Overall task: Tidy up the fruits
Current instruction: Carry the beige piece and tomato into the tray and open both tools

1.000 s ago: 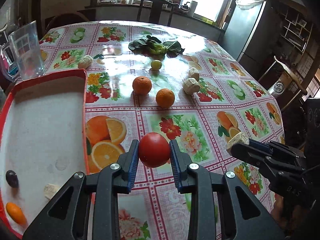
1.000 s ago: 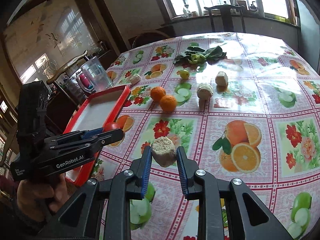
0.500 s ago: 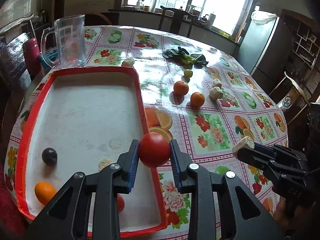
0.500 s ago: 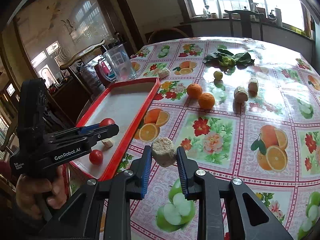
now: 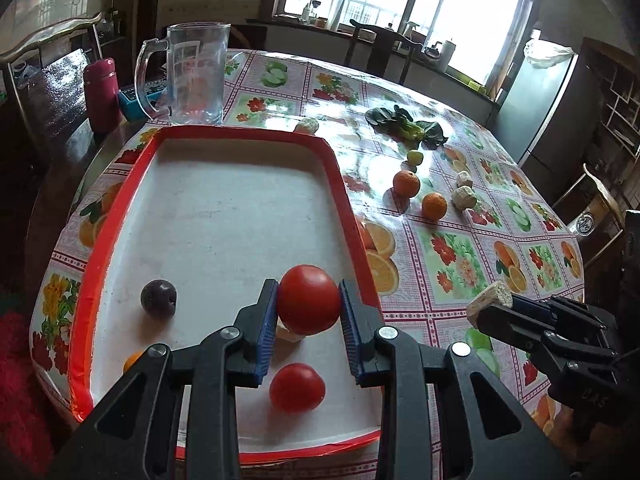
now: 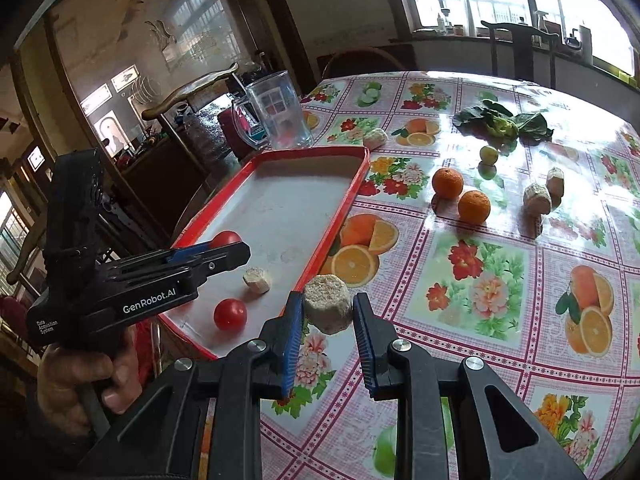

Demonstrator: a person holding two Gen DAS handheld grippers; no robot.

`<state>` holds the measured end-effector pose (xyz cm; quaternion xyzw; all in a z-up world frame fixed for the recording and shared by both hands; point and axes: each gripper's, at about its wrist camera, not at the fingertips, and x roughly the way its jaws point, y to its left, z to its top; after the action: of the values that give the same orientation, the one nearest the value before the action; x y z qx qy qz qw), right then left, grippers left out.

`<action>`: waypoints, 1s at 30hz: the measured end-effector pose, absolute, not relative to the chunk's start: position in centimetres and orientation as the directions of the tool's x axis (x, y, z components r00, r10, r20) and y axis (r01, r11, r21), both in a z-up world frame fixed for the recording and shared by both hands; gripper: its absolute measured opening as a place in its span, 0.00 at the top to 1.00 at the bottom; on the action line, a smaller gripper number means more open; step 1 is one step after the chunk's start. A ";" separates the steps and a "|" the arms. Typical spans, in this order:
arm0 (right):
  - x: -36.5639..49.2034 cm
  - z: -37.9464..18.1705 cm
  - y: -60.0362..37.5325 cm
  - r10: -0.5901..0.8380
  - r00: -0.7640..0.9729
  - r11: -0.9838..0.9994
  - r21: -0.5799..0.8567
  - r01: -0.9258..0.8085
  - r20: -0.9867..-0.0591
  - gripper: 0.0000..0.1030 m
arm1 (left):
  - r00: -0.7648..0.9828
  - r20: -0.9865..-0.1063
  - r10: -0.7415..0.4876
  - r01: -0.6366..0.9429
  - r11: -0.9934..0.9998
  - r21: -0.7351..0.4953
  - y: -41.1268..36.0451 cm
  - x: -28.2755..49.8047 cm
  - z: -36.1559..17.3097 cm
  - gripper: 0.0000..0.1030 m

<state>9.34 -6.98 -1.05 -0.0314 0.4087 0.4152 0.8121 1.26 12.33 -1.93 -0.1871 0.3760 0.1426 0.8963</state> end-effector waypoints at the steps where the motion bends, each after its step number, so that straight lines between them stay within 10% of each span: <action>1: 9.3 -1.1 -6.8 0.649 0.319 0.651 0.287 -0.703 -0.690 0.76 | 0.676 -0.727 0.116 -0.399 0.888 -0.229 12.5 1.2 -2.0 0.73; 30: 9.8 -1.9 -0.7 0.652 0.251 0.601 0.284 -0.747 -0.716 0.76 | 0.667 -0.734 0.129 -0.458 0.848 -0.267 17.2 -0.3 -2.7 0.73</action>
<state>9.78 -0.66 -1.90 -0.0566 0.4217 0.4433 0.7890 -0.26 17.24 -2.71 -0.2204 0.3729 0.1657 0.8860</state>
